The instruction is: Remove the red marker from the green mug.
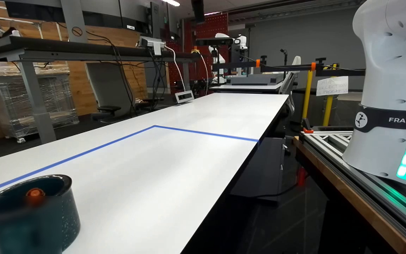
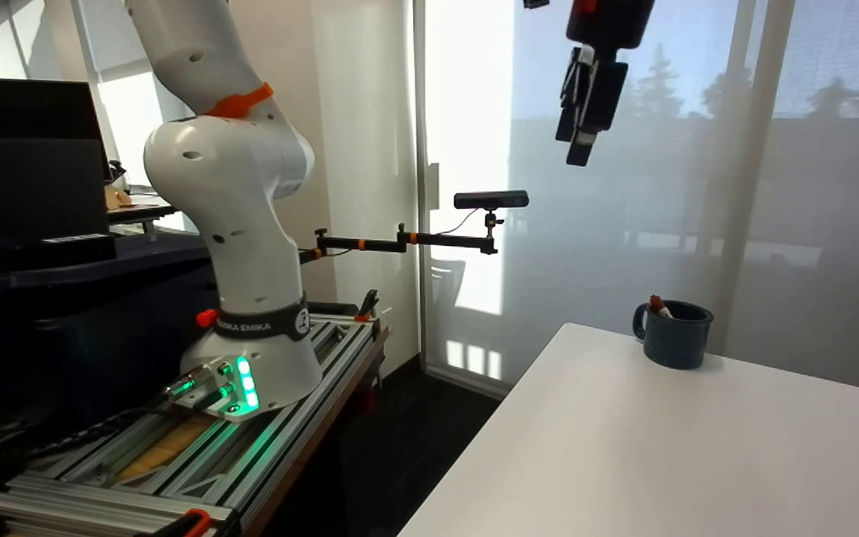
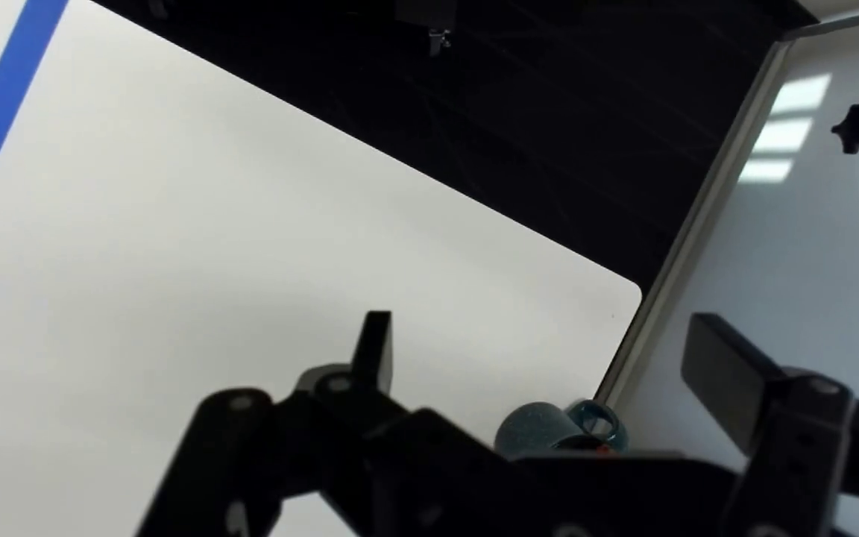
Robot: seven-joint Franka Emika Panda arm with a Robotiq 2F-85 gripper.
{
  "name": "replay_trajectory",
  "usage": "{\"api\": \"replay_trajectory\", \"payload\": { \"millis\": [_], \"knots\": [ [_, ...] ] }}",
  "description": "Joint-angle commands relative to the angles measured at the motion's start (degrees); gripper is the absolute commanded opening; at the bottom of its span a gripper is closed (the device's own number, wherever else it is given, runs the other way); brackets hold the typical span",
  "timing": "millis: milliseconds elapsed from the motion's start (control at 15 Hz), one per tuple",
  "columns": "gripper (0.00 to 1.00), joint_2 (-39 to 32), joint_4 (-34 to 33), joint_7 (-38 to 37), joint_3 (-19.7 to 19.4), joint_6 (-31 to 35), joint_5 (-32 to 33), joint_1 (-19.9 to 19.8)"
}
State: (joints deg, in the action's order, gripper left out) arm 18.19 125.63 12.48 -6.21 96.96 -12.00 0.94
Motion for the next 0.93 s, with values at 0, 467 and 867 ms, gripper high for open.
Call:
{"api": "replay_trajectory", "payload": {
  "millis": [0, 467, 867],
  "knots": [
    [1.0, -7.6, -5.2, -1.7, 1.4, 1.4, -3.2, 0.1],
    [1.0, -18.2, -13.2, -7.2, 3.4, 1.1, -11.7, -0.4],
    [1.0, -24.0, -16.9, -16.4, 4.9, 2.4, -17.0, -0.4]
  ]
}}
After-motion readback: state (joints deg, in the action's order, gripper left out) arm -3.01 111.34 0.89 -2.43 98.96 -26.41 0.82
